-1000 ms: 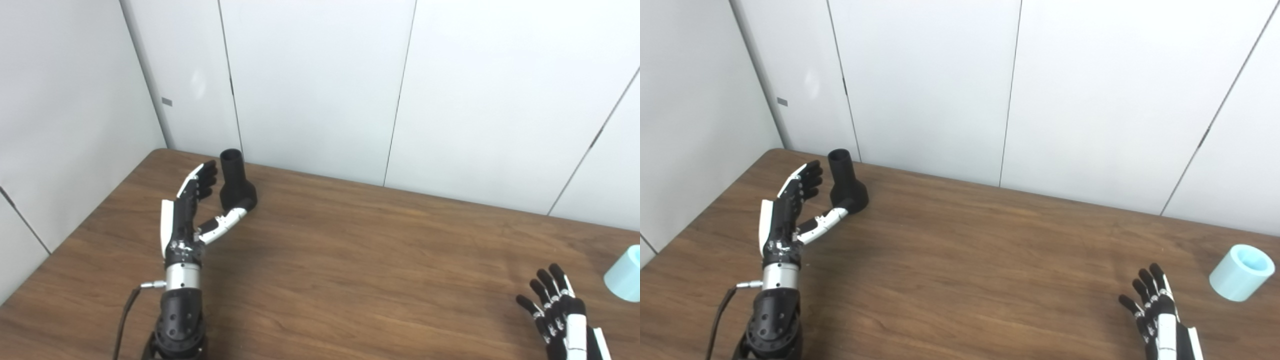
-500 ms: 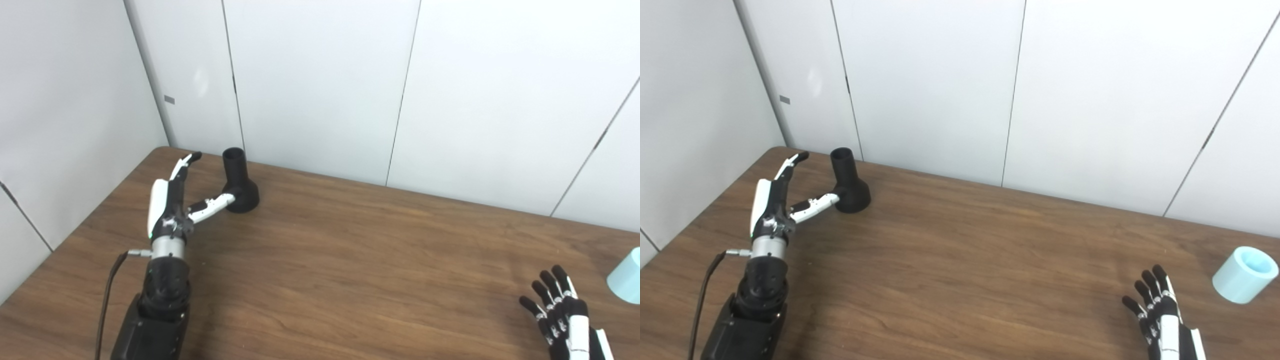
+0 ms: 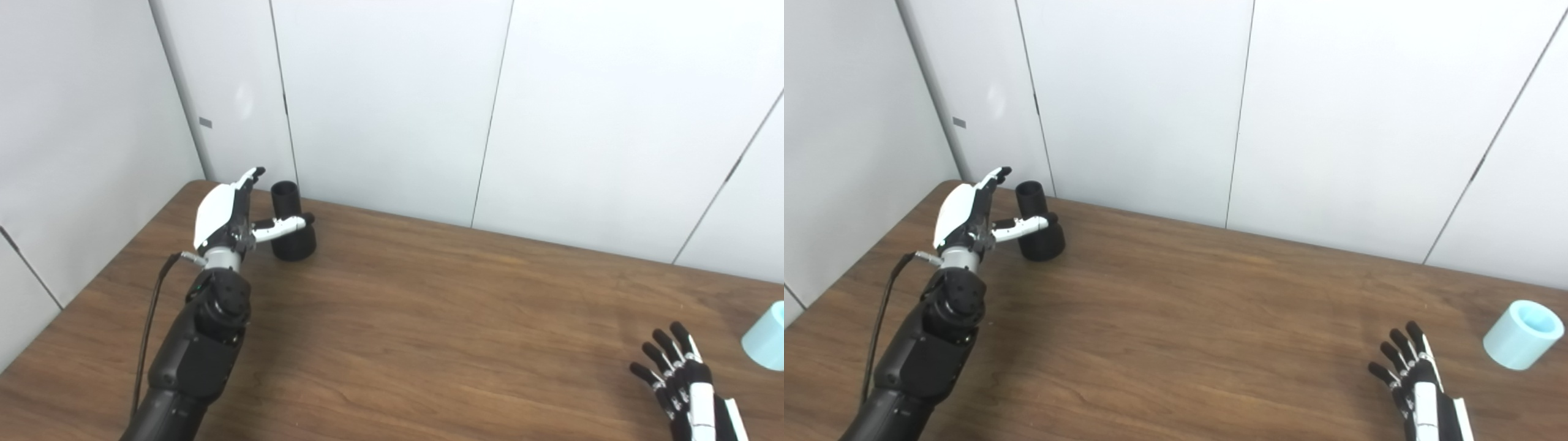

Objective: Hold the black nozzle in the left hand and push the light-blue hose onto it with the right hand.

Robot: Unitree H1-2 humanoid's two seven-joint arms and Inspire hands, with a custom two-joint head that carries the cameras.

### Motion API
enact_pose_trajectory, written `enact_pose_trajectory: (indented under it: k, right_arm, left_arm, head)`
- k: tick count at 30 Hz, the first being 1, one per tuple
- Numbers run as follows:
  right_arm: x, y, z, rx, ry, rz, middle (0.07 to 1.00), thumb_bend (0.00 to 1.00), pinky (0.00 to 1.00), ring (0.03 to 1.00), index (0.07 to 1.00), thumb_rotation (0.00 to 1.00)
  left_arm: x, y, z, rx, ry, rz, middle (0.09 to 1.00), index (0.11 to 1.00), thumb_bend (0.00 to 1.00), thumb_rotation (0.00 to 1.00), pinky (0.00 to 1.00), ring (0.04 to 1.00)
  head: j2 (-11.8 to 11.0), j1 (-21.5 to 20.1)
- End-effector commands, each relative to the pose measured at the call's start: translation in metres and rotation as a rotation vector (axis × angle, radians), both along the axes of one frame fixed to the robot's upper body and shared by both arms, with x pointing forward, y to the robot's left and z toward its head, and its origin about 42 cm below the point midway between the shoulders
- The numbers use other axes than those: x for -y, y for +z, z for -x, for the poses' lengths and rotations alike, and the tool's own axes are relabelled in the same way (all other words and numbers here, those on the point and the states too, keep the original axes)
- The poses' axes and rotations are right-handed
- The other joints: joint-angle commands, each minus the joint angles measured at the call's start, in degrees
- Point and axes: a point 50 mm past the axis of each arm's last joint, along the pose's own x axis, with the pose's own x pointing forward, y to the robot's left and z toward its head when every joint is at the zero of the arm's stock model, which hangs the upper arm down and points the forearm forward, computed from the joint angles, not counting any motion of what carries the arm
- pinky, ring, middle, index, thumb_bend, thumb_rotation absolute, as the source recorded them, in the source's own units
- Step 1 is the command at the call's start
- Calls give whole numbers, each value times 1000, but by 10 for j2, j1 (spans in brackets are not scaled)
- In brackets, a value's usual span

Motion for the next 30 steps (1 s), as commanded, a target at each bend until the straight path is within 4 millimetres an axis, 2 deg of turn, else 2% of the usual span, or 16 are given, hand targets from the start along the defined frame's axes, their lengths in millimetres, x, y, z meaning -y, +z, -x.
enact_pose_trajectory:
  k: [1, 10, 21, 25, 30]
  right_arm:
    - [3, -41, 19, -128, -8, -7, 919, 493, 805, 899, 946, 1000]
    - [1, -41, 22, -123, 11, 31, 903, 516, 786, 881, 938, 1000]
    - [1, -40, 23, -123, 18, 42, 905, 541, 804, 882, 939, 1000]
    - [2, -41, 23, -123, 18, 48, 901, 530, 808, 883, 938, 1000]
    - [2, -41, 23, -123, 25, 67, 892, 568, 813, 885, 918, 1000]
  left_arm:
    - [-2, 28, -13, 40, -1, -40, 935, 906, 984, 453, 1000, 992]
    - [-3, 14, -28, -84, 60, -105, 937, 898, 969, 456, 1000, 996]
    - [0, 4, -39, -143, 88, -99, 947, 911, 959, 451, 1000, 1000]
    - [2, 2, -41, -152, 67, -105, 930, 893, 956, 415, 1000, 991]
    - [4, -2, -39, -155, 39, -104, 908, 896, 948, 376, 1000, 970]
  head:
    - [1, 0]
    - [7, -5]
    - [12, -4]
    - [14, -7]
    - [16, -7]
